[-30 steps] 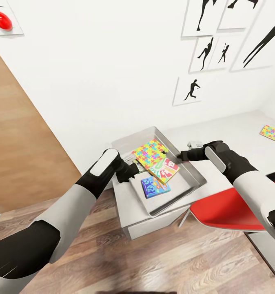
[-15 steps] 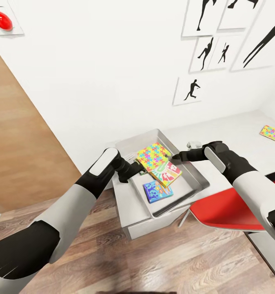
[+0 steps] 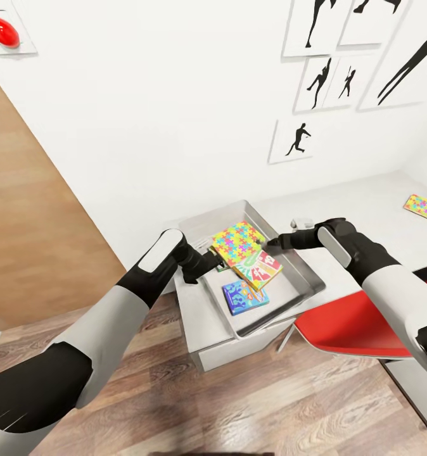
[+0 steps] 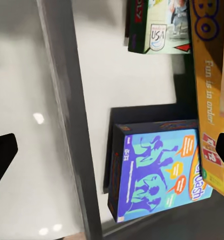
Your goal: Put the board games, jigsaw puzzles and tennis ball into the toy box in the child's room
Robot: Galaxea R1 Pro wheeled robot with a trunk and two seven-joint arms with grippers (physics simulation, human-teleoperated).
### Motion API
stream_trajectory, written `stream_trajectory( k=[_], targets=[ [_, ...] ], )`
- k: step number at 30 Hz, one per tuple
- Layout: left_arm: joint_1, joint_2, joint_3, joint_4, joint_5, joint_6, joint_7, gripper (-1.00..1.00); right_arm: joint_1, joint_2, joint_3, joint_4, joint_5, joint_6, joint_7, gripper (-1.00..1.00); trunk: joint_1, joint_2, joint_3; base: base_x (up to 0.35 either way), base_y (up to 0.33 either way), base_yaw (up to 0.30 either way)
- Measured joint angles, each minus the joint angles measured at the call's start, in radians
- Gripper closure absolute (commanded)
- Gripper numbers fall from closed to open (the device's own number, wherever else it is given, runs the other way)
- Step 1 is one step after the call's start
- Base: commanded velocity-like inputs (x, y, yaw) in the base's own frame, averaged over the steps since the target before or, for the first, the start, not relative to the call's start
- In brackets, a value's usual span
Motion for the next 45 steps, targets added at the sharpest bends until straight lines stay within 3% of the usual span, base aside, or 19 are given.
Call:
stream_trajectory(
  k=[14,19,22,24,25,27,28,30,31,33,36,37,38,41,42,44,45],
  targets=[
    [0.0,0.005,0.001,-0.006,-0.001,0.001,0.009,-1.0,-0.003,-0.002,-0.001,-0.036,0.0,0.008,-0.002,-1.0,0.0,0.0,0.0,0.0,0.0,0.0],
    [0.003,0.019,0.002,-0.062,-0.001,0.003,0.027,-1.0,-0.007,-0.016,-0.005,-0.058,-0.003,0.01,0.001,-1.0,0.0,0.0,0.0,0.0,0.0,0.0],
    [0.005,0.037,0.005,-0.128,0.0,0.004,0.05,-1.0,-0.006,-0.038,-0.011,-0.09,-0.006,0.011,0.008,-1.0,0.0,0.0,0.0,0.0,0.0,0.0],
    [0.007,0.058,0.011,-0.205,0.002,0.004,0.081,-1.0,-0.002,-0.066,-0.021,-0.137,-0.008,0.013,0.021,-1.0,0.0,0.0,0.0,0.0,0.0,0.0],
    [0.007,0.059,0.011,-0.206,0.002,0.004,0.081,-1.0,-0.002,-0.066,-0.021,-0.138,-0.008,0.013,0.022,-1.0,0.0,0.0,0.0,0.0,0.0,0.0],
    [0.01,0.079,0.02,-0.284,0.003,0.004,0.111,-1.0,0.006,-0.1,-0.034,-0.2,-0.011,0.014,0.039,-1.0,0.0,0.0,0.0,0.0,0.0,0.0],
    [0.01,0.079,0.02,-0.285,0.004,0.004,0.111,-1.0,0.007,-0.1,-0.035,-0.201,-0.011,0.014,0.039,-1.0,0.0,0.0,0.0,0.0,0.0,0.0],
    [0.02,0.093,0.026,-0.36,0.003,0.002,0.136,-1.0,0.023,-0.135,-0.056,-0.268,-0.016,0.018,0.053,-1.0,0.0,0.0,0.0,0.0,0.0,0.0],
    [0.02,0.093,0.026,-0.361,0.003,0.002,0.136,-1.0,0.023,-0.136,-0.056,-0.269,-0.016,0.018,0.053,-1.0,0.0,0.0,0.0,0.0,0.0,0.0],
    [0.038,0.097,0.026,-0.44,-0.002,0.0,0.156,-1.0,0.045,-0.171,-0.09,-0.347,-0.025,0.029,0.063,-1.0,0.0,0.0,0.0,0.0,0.0,0.0],
    [0.048,0.097,0.025,-0.483,-0.005,-0.001,0.163,-1.0,0.061,-0.189,-0.113,-0.391,-0.03,0.034,0.066,-1.0,0.0,0.0,0.0,0.0,0.0,0.0],
    [0.058,0.096,0.023,-0.524,-0.008,-0.002,0.169,-1.0,0.079,-0.205,-0.139,-0.433,-0.036,0.038,0.069,-1.0,0.0,0.0,0.0,0.0,0.0,0.0],
    [0.085,0.093,0.014,-0.633,-0.015,-0.008,0.18,-1.0,0.148,-0.245,-0.238,-0.561,-0.05,0.047,0.075,-1.0,0.0,0.0,0.0,0.0,0.0,0.0],
    [0.117,0.083,-0.004,-0.704,-0.023,-0.012,0.183,-1.0,0.225,-0.271,-0.357,-0.688,-0.06,0.055,0.079,-1.0,0.0,0.0,0.0,0.0,0.0,0.0],
    [0.118,0.083,-0.004,-0.704,-0.023,-0.012,0.183,-1.0,0.226,-0.271,-0.358,-0.689,-0.06,0.056,0.079,-1.0,0.0,0.0,0.0,0.0,0.0,0.0],
    [0.14,0.065,-0.028,-0.729,-0.025,-0.016,0.182,-1.0,0.273,-0.28,-0.429,-0.754,-0.063,0.059,0.081,-1.0,0.0,0.0,0.0,0.0,0.0,0.0],
    [0.14,0.065,-0.028,-0.729,-0.025,-0.016,0.182,-1.0,0.274,-0.28,-0.43,-0.755,-0.063,0.06,0.081,-1.0,0.0,0.0,0.0,0.0,0.0,0.0]
  ],
)
